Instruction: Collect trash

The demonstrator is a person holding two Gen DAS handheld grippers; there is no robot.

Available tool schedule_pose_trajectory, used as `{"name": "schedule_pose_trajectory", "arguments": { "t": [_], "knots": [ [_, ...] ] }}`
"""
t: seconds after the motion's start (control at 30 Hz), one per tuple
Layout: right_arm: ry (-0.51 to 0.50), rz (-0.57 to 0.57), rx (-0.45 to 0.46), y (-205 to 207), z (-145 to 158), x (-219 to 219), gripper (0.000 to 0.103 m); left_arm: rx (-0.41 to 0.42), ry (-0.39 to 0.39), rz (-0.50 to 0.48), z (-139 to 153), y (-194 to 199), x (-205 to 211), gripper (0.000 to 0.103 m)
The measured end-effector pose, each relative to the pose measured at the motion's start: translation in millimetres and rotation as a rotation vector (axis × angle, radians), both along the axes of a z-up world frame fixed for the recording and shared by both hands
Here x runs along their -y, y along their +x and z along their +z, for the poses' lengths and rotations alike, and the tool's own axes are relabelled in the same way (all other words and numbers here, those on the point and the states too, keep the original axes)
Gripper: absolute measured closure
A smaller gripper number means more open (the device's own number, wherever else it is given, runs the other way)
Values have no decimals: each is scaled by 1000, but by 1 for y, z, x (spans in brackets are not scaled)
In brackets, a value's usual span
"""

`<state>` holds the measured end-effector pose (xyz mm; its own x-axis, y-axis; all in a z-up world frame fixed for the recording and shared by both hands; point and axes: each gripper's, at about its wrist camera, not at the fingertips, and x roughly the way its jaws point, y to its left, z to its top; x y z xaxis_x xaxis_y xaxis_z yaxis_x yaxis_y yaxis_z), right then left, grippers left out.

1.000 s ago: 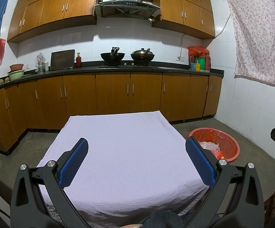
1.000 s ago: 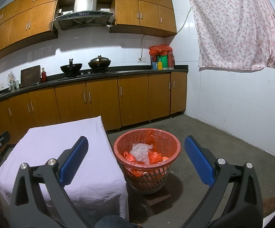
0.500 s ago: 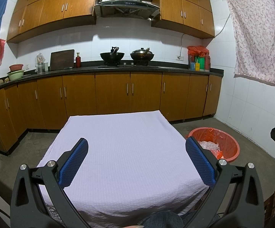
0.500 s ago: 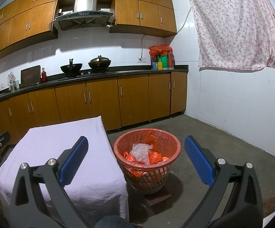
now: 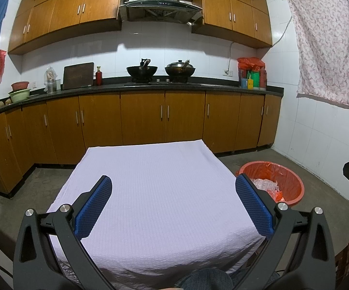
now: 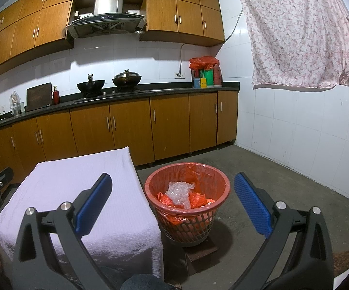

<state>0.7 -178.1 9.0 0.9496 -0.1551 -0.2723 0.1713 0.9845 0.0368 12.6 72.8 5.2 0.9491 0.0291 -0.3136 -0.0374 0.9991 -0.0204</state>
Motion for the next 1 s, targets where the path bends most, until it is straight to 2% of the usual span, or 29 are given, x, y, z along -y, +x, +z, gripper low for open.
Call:
{"name": "schedule_pose_trajectory", "arguments": {
  "t": [1.0],
  "knots": [
    [1, 0, 0, 0, 1, 1, 4, -7, 0, -3, -3, 3, -3, 2]
  ]
}}
